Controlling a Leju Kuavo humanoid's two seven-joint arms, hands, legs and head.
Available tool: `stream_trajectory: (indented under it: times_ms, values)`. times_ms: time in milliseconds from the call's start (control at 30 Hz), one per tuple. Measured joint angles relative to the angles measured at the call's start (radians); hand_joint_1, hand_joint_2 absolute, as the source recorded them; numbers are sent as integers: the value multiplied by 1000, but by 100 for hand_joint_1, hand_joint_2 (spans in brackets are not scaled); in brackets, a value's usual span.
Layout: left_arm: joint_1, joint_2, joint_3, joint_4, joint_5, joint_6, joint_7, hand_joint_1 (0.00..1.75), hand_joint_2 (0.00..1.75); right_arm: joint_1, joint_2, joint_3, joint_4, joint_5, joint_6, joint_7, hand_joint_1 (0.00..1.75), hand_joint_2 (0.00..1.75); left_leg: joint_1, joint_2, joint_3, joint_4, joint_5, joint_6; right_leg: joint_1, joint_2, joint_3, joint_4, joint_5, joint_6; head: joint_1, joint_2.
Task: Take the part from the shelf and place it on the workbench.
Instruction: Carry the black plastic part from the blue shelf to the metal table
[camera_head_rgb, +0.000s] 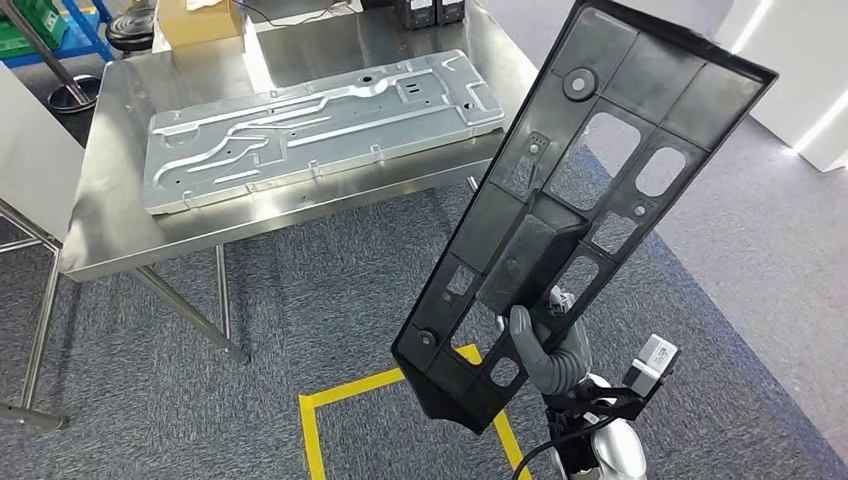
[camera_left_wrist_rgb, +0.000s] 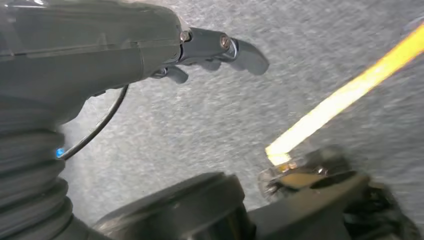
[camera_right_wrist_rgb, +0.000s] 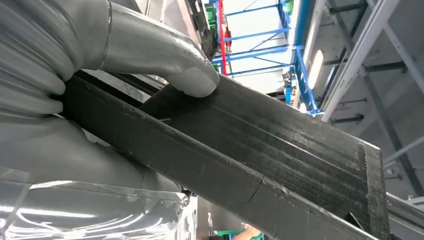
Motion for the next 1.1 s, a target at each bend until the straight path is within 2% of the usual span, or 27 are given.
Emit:
stream_trajectory:
  times_ms: [33,67,100,167,200,233,267,333,367,400,467,500,533,600,633,667,700,733,767,800,867,900,933,967,1033,1067,1100]
  values:
    - [-3,0,0,0,0,0,-2,0,175,0,0,0,0,0,0,0,175,175,-3,0,-39,55,-6,4,6,-1,10,0,-8,-4,0,0]
    - [-7,0,0,0,1,0,-4,0,175,1,0,0,0,1,0,0,175,175,-6,0,-61,74,10,10,12,-1,21,0,-16,-7,0,0]
    - [-8,0,0,0,1,0,-4,0,175,1,0,1,0,1,0,0,175,175,-11,0,-64,52,48,19,18,1,34,0,-25,-10,0,0]
    - [-4,0,0,0,0,-1,-4,0,175,1,0,2,0,1,0,-1,175,175,-24,-1,-34,-64,144,51,26,4,63,-4,-46,-15,1,0]
    - [-1,1,0,0,-1,0,-3,0,175,1,0,2,0,1,0,-1,175,175,-32,0,-14,-117,171,67,27,6,74,-7,-55,-14,4,0]
    - [1,2,0,0,-2,1,-1,0,175,2,0,3,0,2,0,-2,175,175,-40,1,5,-157,176,82,24,7,82,-11,-61,-10,6,0]
    - [2,3,0,0,-3,2,0,0,175,3,0,3,0,2,-1,-2,175,175,-47,3,21,-179,165,92,19,7,91,-17,-64,-4,9,0]
    - [3,4,0,0,-5,4,3,0,175,4,0,5,-4,3,-2,-1,175,175,-53,1,64,-230,149,98,12,1,102,-10,-48,9,9,0]
    - [5,4,0,0,-6,4,4,0,175,5,0,6,-8,3,-3,0,175,175,-51,1,90,-256,147,96,12,-2,99,12,-29,15,10,0]
    - [6,4,0,0,-7,5,4,0,175,3,0,8,-12,3,-3,0,175,175,-45,-1,119,-280,145,95,13,-3,80,53,-7,20,10,0]
    - [10,4,0,0,-9,6,6,0,175,0,0,10,-18,1,-5,-1,175,175,-32,-1,173,-316,135,89,9,0,2,165,8,31,13,0]
    - [12,4,0,0,-10,6,6,0,175,1,-1,10,-19,1,-5,-1,175,175,-27,-2,195,-326,127,85,5,1,-47,212,-10,38,13,0]
    - [14,3,0,0,-10,6,6,0,175,3,-1,10,-18,1,-6,0,175,175,-20,-3,217,-333,116,78,0,1,-94,241,-44,45,14,0]
    - [19,3,0,0,-12,7,8,0,175,7,-2,10,-18,0,-9,1,175,175,-7,-7,260,-339,90,63,-10,-1,-159,233,-119,62,14,0]
    - [20,2,0,0,-13,7,10,0,175,8,-2,10,-19,0,-10,1,175,175,0,-9,282,-340,73,55,-16,-2,-175,200,-128,70,14,0]
    - [21,2,0,0,-13,7,12,0,175,9,-3,10,-19,0,-10,1,175,175,6,-10,302,-338,54,46,-22,-6,-183,151,-95,77,14,0]
    - [21,2,0,0,-14,7,14,0,175,10,-3,10,-18,-1,-11,0,175,175,10,-10,324,-332,31,37,-28,-14,-188,88,-14,83,17,0]
    - [21,2,0,0,-15,8,15,0,175,12,-4,10,-18,-1,-12,1,175,175,10,-10,339,-327,7,29,-32,-26,-190,41,75,82,20,0]
    - [20,3,0,0,-15,8,16,0,175,13,-5,11,-18,-1,-13,2,175,175,8,-8,353,-325,-17,21,-34,-34,-193,14,151,76,20,0]
    - [19,3,0,0,-16,8,17,0,175,14,-6,11,-19,-1,-14,2,175,175,5,-6,365,-320,-32,12,-34,-38,-196,7,193,66,20,0]
    - [15,4,-1,0,-16,8,19,0,175,13,-5,13,-25,-2,-16,3,175,175,6,-1,352,-272,-18,-1,-33,-29,-196,25,186,42,15,0]
    - [14,5,-1,0,-16,8,18,0,175,12,-5,13,-28,-3,-16,2,175,175,8,-1,327,-215,-2,-5,-33,-24,-194,25,179,32,15,0]
    - [13,5,-1,0,-16,8,18,0,175,10,-4,13,-31,-3,-16,2,175,175,10,-1,288,-149,0,-5,-30,-20,-190,25,172,23,14,0]
    - [12,5,-1,0,-16,7,18,0,175,10,-4,14,-33,-3,-16,2,175,175,10,-2,248,-85,-19,-5,-27,-16,-185,24,165,15,14,0]
    - [12,5,-1,0,-15,7,17,0,175,11,-4,14,-33,-3,-16,2,175,175,8,-2,177,-2,-110,-3,-17,-9,-175,24,153,4,13,0]
    - [12,5,0,0,-14,6,15,0,175,11,-4,14,-33,-3,-16,2,175,175,7,-2,151,12,-148,-1,-12,-5,-170,24,148,1,13,0]
    - [11,5,0,0,-13,5,13,0,175,12,-4,14,-33,-3,-15,2,175,175,4,-2,135,6,-159,4,-6,-3,-164,24,143,-2,13,0]
